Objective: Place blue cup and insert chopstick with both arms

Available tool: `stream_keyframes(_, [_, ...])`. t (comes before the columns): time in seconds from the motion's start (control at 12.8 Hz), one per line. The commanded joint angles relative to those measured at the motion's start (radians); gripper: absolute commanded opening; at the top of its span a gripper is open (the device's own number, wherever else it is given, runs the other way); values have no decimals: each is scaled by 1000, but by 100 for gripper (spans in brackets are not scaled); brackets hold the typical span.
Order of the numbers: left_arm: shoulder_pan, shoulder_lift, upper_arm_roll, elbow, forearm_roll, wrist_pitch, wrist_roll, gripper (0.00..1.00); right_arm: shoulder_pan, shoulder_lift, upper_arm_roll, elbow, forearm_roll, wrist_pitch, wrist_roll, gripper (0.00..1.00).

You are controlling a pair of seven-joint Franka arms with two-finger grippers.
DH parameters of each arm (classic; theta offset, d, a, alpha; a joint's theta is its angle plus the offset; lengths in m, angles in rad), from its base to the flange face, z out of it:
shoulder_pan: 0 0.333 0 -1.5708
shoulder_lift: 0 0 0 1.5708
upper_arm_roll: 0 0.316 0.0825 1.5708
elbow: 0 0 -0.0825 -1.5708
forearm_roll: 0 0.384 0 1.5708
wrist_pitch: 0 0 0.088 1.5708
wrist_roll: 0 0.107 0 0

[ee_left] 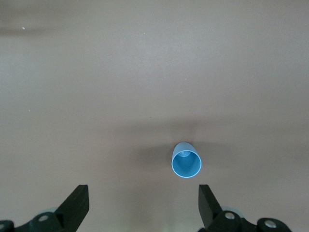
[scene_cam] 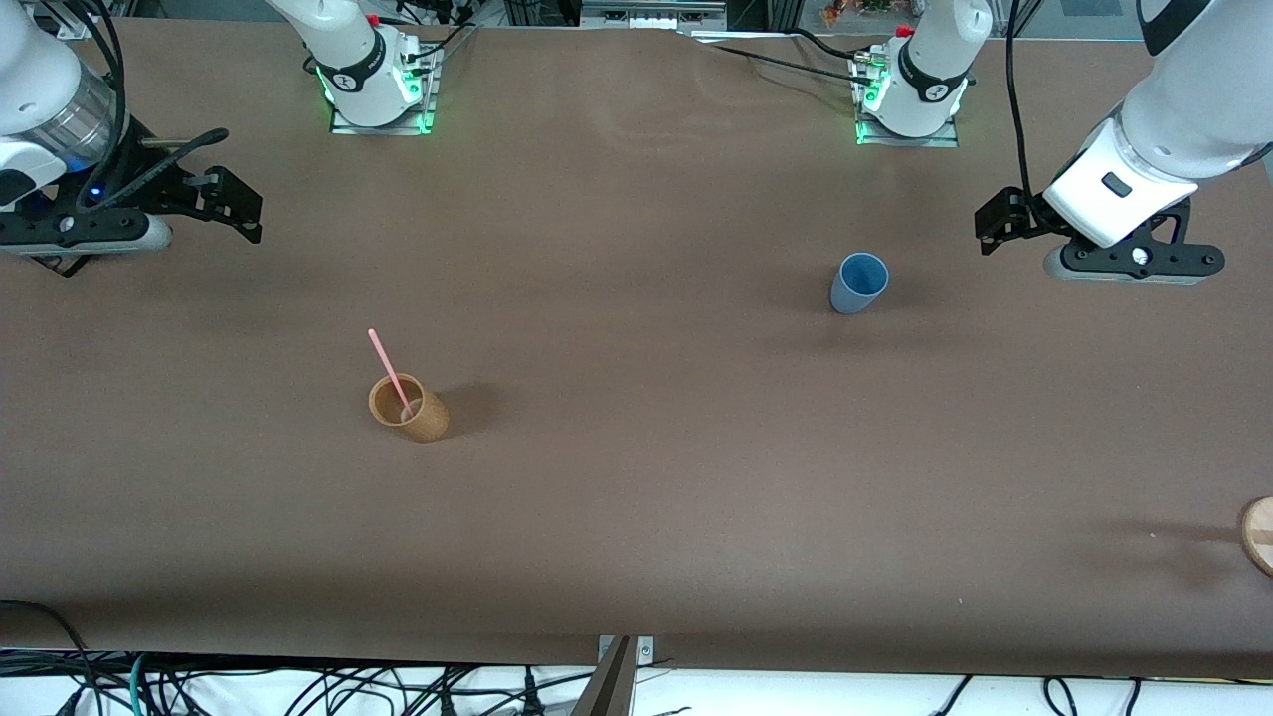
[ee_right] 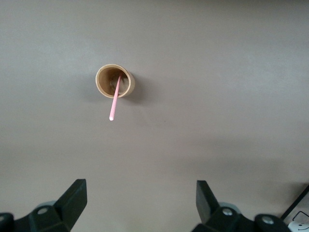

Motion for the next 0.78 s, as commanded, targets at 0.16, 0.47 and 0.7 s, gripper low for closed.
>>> stream_keyframes(0.16, [-2,-11,12,-15,-30,15,24,100,4,13,5,24,-4,-7,78,100])
stream_keyframes(0.47, [8,-12,13,-23,-32,16,26,100,14,14,5,24,-9,1,78,100])
stream_keyframes(0.7, [26,-11,18,-28,-94,8,29,100,16,25,5,26,-10,6,81,100])
